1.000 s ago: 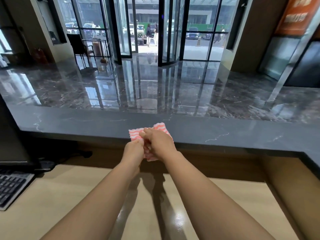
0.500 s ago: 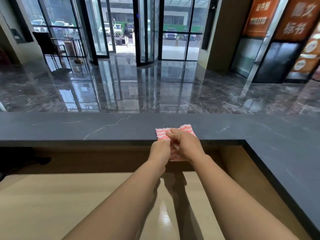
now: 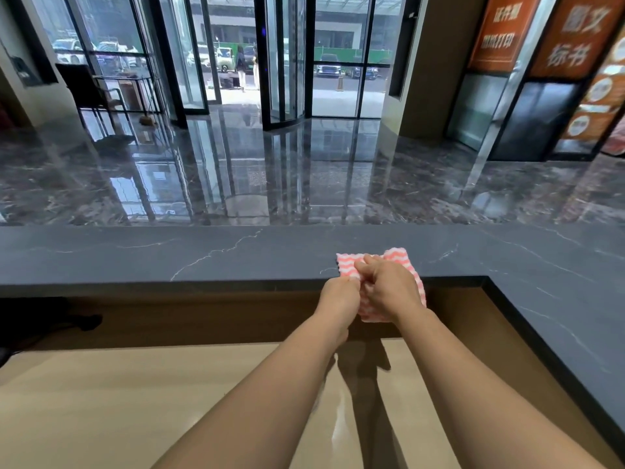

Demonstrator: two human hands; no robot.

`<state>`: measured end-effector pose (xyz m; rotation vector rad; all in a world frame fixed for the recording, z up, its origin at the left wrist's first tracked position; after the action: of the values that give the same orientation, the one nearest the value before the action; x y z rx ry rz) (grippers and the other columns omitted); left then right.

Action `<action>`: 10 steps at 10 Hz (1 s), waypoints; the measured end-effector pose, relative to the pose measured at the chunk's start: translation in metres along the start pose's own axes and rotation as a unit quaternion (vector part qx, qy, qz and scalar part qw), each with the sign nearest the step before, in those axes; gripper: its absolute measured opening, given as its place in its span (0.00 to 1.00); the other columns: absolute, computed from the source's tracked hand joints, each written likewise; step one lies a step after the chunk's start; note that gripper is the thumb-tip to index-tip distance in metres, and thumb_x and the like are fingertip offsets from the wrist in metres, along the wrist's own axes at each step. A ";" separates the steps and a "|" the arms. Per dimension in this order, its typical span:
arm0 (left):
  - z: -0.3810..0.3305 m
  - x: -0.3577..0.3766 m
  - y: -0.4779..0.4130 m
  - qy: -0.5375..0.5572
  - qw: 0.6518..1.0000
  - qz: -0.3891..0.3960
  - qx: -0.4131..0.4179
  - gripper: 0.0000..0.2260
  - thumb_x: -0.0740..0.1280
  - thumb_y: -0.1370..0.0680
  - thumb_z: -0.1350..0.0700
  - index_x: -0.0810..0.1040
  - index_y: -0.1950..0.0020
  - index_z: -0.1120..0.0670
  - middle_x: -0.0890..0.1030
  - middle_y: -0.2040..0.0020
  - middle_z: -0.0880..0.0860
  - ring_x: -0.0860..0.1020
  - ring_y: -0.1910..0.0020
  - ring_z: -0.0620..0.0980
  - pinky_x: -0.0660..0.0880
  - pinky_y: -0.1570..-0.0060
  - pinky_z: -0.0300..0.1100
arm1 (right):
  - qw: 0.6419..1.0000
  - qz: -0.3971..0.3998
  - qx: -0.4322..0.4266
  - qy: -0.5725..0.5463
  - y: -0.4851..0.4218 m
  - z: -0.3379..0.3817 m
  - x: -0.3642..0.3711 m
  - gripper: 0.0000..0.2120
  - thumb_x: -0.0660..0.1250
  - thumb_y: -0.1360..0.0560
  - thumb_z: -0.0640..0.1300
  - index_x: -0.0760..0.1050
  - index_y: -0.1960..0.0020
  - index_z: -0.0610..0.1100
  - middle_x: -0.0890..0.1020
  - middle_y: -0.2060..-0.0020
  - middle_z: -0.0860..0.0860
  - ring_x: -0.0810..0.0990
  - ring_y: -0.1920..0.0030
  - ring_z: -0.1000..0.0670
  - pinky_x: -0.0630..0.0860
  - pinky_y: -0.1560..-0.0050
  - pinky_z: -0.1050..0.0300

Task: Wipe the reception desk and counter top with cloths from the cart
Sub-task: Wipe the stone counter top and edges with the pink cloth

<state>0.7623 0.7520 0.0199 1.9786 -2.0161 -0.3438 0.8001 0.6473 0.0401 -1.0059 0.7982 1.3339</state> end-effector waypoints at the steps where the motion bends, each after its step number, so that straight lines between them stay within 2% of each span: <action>1: -0.002 -0.013 0.004 0.007 1.000 0.011 -0.021 0.12 0.56 0.17 0.57 0.77 0.46 0.59 0.82 0.54 0.60 0.78 0.61 0.48 0.78 0.59 0.43 | 0.999 0.029 0.001 0.030 -0.002 0.016 0.007 0.24 0.67 0.23 0.39 0.70 0.28 0.51 0.65 0.25 0.53 0.63 0.25 0.48 0.70 0.32 0.49; 2: -0.018 -0.045 0.009 0.002 0.999 -0.022 0.024 0.15 0.56 0.18 0.60 0.73 0.37 0.68 0.77 0.41 0.70 0.71 0.69 0.47 0.70 0.68 0.40 | 0.998 0.047 -0.031 0.027 -0.003 0.048 0.014 0.23 0.62 0.21 0.40 0.69 0.27 0.51 0.64 0.24 0.53 0.62 0.25 0.48 0.70 0.32 0.50; 3: -0.033 -0.095 0.009 -0.048 0.994 -0.081 0.047 0.14 0.56 0.19 0.61 0.74 0.39 0.67 0.77 0.39 0.68 0.73 0.62 0.53 0.70 0.63 0.42 | 0.993 0.064 -0.085 0.042 -0.010 0.090 0.028 0.22 0.54 0.19 0.41 0.66 0.26 0.48 0.63 0.24 0.50 0.60 0.24 0.48 0.62 0.27 0.52; 4: -0.051 -0.158 0.008 -0.151 0.968 -0.182 0.080 0.12 0.56 0.21 0.63 0.79 0.49 0.61 0.80 0.49 0.64 0.73 0.56 0.56 0.69 0.57 0.46 | 0.986 0.079 -0.131 0.072 -0.016 0.137 0.047 0.20 0.51 0.18 0.44 0.67 0.28 0.45 0.68 0.28 0.46 0.65 0.29 0.46 0.63 0.31 0.51; 5: -0.057 -0.207 0.019 -0.295 0.922 -0.227 0.104 0.17 0.56 0.20 0.60 0.74 0.33 0.57 0.75 0.35 0.56 0.72 0.36 0.58 0.68 0.39 0.48 | 0.975 0.089 -0.172 0.109 -0.026 0.181 0.072 0.19 0.50 0.17 0.49 0.68 0.30 0.43 0.70 0.31 0.44 0.66 0.31 0.44 0.62 0.31 0.50; 6: -0.051 -0.236 0.025 -0.390 0.887 -0.227 0.097 0.18 0.56 0.20 0.61 0.72 0.31 0.54 0.74 0.31 0.55 0.71 0.33 0.56 0.67 0.36 0.48 | 0.954 0.127 -0.218 0.160 -0.031 0.220 0.098 0.21 0.52 0.17 0.49 0.65 0.28 0.41 0.65 0.27 0.41 0.61 0.27 0.41 0.57 0.28 0.47; 7: -0.050 -0.244 0.025 -0.492 0.835 -0.230 0.088 0.16 0.56 0.23 0.61 0.75 0.40 0.47 0.80 0.42 0.50 0.75 0.39 0.53 0.66 0.40 0.48 | 0.952 0.122 -0.230 0.163 -0.036 0.239 0.110 0.25 0.49 0.17 0.52 0.58 0.23 0.44 0.60 0.24 0.43 0.56 0.24 0.42 0.53 0.25 0.46; 8: -0.049 -0.237 0.023 -0.536 0.804 -0.234 0.109 0.12 0.55 0.23 0.62 0.73 0.48 0.48 0.79 0.54 0.46 0.75 0.42 0.49 0.58 0.30 0.53 | 0.956 0.131 -0.223 0.140 -0.036 0.234 0.109 0.27 0.43 0.17 0.56 0.50 0.20 0.49 0.52 0.21 0.46 0.48 0.21 0.45 0.47 0.23 0.46; 9: -0.051 -0.219 0.018 -0.552 0.796 -0.207 0.140 0.12 0.56 0.24 0.63 0.71 0.50 0.47 0.78 0.53 0.46 0.74 0.40 0.48 0.54 0.29 0.52 | 0.956 0.135 -0.213 0.150 -0.041 0.207 0.098 0.28 0.44 0.17 0.58 0.49 0.20 0.49 0.50 0.21 0.47 0.47 0.21 0.46 0.46 0.23 0.46; 10: -0.054 -0.201 0.015 -0.588 0.777 -0.174 0.145 0.17 0.56 0.22 0.62 0.72 0.36 0.49 0.75 0.37 0.49 0.68 0.31 0.47 0.50 0.29 0.50 | 0.969 0.129 -0.154 0.146 -0.055 0.155 0.074 0.28 0.44 0.17 0.58 0.49 0.20 0.48 0.50 0.21 0.47 0.48 0.21 0.46 0.47 0.23 0.46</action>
<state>0.7707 0.9553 0.0670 2.6755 -2.3316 -1.8536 0.8489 0.8215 0.0391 -1.4052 0.9872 1.5874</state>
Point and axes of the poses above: each hand's wrist, its own y-axis away from the middle knuckle, its own x-axis out of the palm, z = x × y, the point moved 7 cm from there along -y, towards the middle knuckle
